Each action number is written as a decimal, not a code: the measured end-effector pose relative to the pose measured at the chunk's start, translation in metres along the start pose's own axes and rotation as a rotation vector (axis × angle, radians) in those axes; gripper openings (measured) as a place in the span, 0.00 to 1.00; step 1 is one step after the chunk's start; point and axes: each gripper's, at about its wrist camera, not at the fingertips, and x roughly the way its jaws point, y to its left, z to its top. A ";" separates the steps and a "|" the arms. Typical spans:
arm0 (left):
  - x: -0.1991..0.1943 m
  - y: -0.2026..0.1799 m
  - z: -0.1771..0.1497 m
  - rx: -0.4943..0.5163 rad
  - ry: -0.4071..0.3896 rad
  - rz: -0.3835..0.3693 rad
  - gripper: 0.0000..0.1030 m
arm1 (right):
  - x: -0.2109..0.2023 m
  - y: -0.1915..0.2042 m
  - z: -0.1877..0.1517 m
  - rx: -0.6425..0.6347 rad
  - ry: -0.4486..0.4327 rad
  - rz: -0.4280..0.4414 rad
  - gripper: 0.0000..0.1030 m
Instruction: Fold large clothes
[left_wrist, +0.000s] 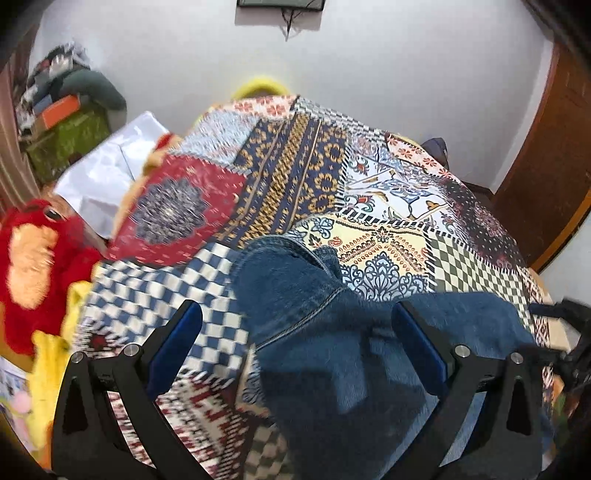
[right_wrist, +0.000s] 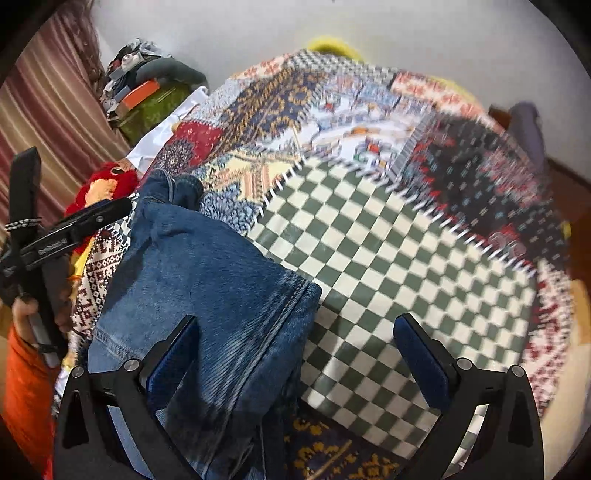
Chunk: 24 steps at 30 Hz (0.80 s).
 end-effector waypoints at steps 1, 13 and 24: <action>-0.008 0.000 -0.002 0.016 -0.012 0.015 1.00 | -0.008 0.003 -0.001 -0.010 -0.010 -0.004 1.00; -0.043 0.011 -0.073 -0.019 0.180 -0.181 1.00 | -0.024 0.013 -0.043 -0.022 0.074 0.079 1.00; 0.014 0.021 -0.118 -0.306 0.368 -0.435 1.00 | 0.040 -0.023 -0.054 0.180 0.258 0.367 1.00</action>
